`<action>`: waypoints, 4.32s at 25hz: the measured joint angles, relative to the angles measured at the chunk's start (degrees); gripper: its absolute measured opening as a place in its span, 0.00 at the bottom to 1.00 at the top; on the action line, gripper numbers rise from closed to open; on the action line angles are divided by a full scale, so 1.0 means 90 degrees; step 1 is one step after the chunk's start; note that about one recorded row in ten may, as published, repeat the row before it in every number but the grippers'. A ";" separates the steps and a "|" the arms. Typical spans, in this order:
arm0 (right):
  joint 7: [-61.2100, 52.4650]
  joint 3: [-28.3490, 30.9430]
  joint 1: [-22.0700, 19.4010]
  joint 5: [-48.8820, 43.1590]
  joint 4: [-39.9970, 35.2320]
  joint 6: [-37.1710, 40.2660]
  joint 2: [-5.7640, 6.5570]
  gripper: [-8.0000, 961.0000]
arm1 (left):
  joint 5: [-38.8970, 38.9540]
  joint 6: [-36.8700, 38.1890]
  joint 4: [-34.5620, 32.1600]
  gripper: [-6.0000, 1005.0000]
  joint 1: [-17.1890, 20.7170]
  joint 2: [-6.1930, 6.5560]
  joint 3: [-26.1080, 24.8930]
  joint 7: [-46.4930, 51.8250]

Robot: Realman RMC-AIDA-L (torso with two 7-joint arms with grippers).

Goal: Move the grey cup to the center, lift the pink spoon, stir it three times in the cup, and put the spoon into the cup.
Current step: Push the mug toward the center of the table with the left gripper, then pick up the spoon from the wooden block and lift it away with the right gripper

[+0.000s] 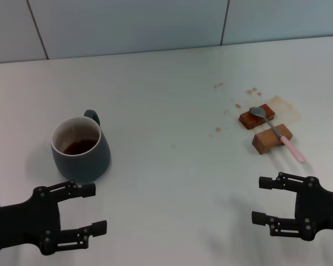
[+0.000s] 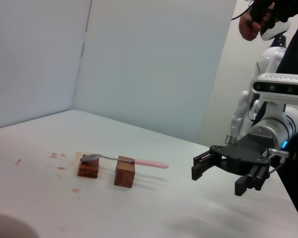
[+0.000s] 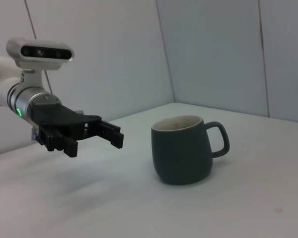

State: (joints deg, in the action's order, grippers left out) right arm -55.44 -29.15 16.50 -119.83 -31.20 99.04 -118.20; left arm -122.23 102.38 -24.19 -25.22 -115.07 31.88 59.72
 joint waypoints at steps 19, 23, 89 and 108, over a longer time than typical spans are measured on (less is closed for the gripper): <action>0.0000 -0.0003 0.0009 -0.0007 0.0010 0.0001 -0.0010 0.81 | 0.0029 -0.0036 -0.0027 0.80 0.0038 -0.0039 -0.0023 -0.0017; 0.0000 -0.0003 0.0002 -0.0007 0.0010 0.0001 -0.0014 0.81 | 0.0050 -0.0034 -0.0027 0.77 0.0060 -0.0040 -0.0027 -0.0029; 0.0008 0.0006 0.0246 0.0003 0.0037 0.0004 -0.0019 0.81 | 0.2590 -0.5464 0.6825 0.00 -0.0048 -0.0456 -0.5475 -1.1062; 0.0082 0.0018 0.0228 0.0003 0.0039 0.0014 -0.0014 0.81 | 0.1517 -0.4756 0.5819 0.00 -0.0081 -0.0332 -0.5563 -0.7647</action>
State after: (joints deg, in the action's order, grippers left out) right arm -54.70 -28.99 18.56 -119.80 -30.85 99.17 -118.33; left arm -108.57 59.57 28.18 -25.94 -118.06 -18.18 -9.10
